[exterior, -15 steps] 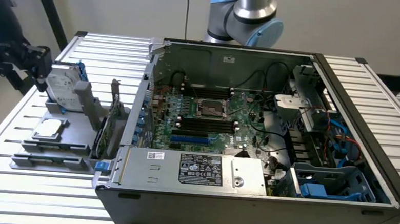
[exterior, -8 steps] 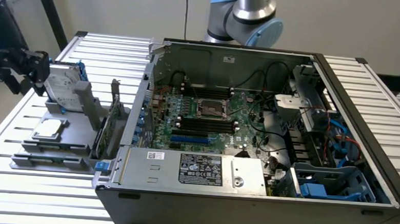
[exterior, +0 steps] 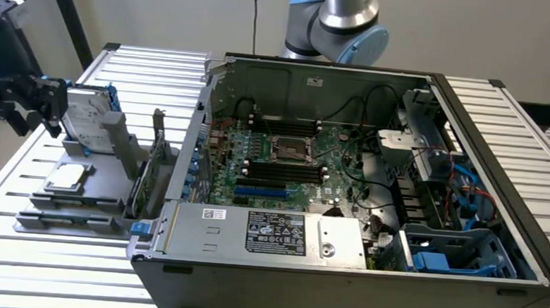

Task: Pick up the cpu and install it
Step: 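Pick up the cpu and move it towards the insertion slot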

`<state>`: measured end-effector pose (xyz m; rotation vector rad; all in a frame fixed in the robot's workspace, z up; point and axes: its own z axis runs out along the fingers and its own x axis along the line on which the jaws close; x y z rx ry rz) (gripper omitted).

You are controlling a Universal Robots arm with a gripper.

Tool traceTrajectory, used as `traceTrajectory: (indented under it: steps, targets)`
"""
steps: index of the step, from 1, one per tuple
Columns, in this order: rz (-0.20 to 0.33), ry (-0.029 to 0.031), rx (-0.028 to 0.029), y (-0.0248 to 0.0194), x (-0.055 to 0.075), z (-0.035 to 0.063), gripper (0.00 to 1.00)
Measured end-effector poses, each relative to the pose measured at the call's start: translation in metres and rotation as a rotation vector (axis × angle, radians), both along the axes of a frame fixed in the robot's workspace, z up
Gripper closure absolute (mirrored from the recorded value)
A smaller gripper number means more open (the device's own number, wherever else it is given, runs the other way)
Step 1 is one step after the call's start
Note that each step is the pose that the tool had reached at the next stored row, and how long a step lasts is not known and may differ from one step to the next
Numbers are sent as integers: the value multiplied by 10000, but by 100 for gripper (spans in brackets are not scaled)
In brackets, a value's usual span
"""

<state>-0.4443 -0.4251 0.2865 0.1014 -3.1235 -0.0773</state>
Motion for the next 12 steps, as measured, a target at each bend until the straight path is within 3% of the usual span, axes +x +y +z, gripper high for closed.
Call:
traceTrajectory:
  steps: [12]
  targets:
    - [106,0,0,4,82,-218,46]
